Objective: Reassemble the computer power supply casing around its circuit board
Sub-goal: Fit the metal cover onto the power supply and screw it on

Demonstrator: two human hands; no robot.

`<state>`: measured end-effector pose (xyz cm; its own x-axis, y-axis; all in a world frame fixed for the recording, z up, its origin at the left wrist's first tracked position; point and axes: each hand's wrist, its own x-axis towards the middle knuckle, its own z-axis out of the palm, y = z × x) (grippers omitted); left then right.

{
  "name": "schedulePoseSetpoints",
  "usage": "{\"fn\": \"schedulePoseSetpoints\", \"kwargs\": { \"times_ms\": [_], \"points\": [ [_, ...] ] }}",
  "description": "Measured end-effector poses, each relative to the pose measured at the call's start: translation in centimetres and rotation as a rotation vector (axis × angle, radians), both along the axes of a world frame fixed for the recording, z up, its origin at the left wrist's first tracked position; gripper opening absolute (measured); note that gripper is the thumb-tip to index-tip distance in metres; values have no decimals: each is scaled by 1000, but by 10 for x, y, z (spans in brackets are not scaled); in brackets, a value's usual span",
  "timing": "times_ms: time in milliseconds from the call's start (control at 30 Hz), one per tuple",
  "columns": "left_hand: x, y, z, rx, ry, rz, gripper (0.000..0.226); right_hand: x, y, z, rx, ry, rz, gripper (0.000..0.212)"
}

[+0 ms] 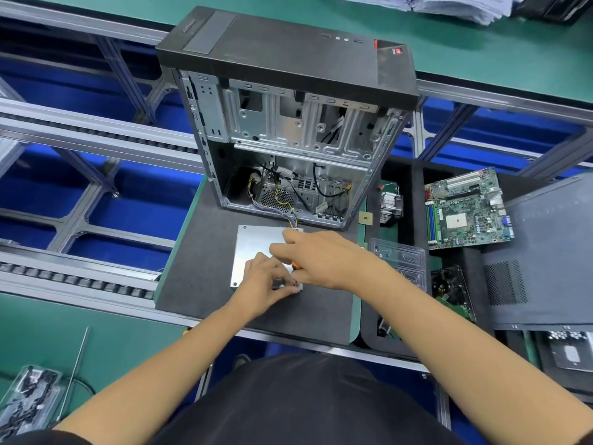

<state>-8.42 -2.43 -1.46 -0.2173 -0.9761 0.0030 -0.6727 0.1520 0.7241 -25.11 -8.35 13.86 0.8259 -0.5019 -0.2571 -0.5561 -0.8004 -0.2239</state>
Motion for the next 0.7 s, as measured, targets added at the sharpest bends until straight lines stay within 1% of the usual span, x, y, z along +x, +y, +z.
{"fn": "schedulePoseSetpoints", "kwargs": {
  "times_ms": [100,267,300,400,500,600,633,700],
  "points": [
    [1,-1,1,4,4,-25,15,4,-2,1,-58,22,26,15],
    [8,-12,0,-52,14,-128,35,5,-6,-1,-194,77,41,20],
    [9,-15,0,-58,15,-147,35,4,-6,-1,-205,91,33,21],
    [11,-20,4,-68,28,-212,21,2,-6,3,-224,92,47,24],
    [14,-21,4,-62,93,-315,11,2,-8,8,-168,83,162,26],
    [16,-21,-1,-126,126,-336,24,5,-12,9,-207,121,319,21],
    [17,-22,-2,-124,136,-345,24,5,-14,8,-246,137,355,21],
    [18,-25,-3,-104,127,-379,17,5,-15,6,-338,164,381,21]
  ]
}}
